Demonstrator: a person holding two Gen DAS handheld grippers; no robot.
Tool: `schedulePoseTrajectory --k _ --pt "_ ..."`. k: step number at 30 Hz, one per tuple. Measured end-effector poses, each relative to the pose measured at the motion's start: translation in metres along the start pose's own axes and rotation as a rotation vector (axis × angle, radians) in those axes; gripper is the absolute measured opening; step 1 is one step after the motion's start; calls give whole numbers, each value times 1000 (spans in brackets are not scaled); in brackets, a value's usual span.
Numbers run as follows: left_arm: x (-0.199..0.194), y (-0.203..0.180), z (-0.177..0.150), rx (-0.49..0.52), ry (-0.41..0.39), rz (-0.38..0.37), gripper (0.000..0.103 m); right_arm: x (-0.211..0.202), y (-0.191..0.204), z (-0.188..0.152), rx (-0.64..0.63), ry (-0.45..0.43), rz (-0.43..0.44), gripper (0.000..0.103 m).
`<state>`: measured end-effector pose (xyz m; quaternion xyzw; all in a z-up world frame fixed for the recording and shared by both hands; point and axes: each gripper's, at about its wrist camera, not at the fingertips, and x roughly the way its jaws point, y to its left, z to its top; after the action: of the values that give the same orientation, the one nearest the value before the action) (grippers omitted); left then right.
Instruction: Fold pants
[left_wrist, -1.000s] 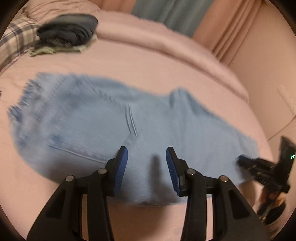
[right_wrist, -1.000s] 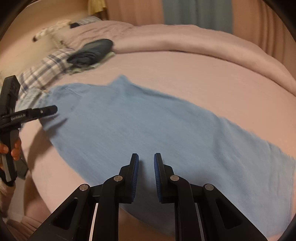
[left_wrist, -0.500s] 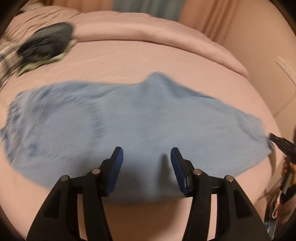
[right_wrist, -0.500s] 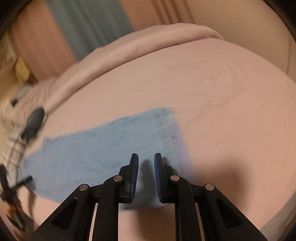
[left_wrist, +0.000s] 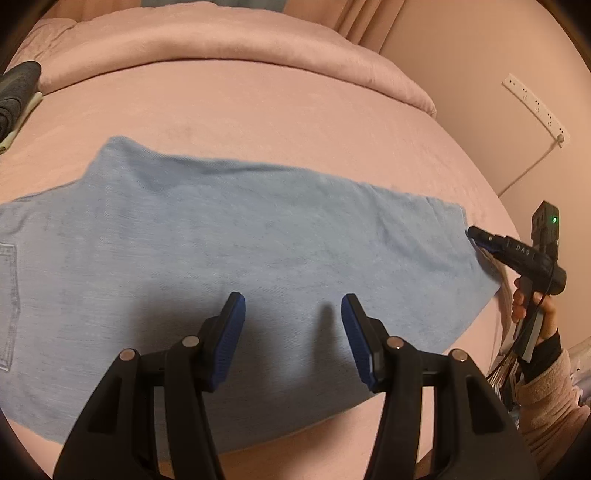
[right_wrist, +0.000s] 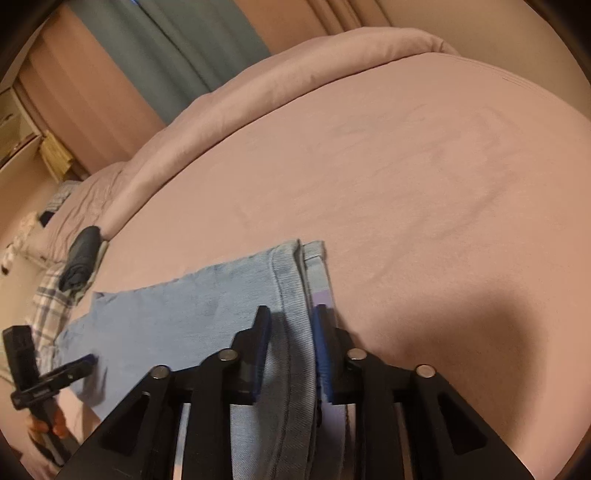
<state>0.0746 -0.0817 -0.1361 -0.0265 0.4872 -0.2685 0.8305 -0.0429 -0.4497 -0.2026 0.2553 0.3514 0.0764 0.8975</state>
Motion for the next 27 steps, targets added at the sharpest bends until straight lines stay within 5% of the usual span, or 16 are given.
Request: schedulePoseTrajectory --k 7,9,16,19,27 --pt "6 -2 -7 -6 18 -1 60 4 -4 -1 -23 45 59 27" --pt "7 -2 -5 -7 20 4 62 6 -2 -2 -15 49 122 20" --pt "7 -8 -2 5 26 1 63 -16 18 -5 -67 -87 -4 13" --pt "7 -11 -1 11 26 -3 63 -11 25 -5 -99 -63 -101 12" --pt "12 -15 -1 28 30 -14 66 -17 20 -7 -56 -74 -160 11"
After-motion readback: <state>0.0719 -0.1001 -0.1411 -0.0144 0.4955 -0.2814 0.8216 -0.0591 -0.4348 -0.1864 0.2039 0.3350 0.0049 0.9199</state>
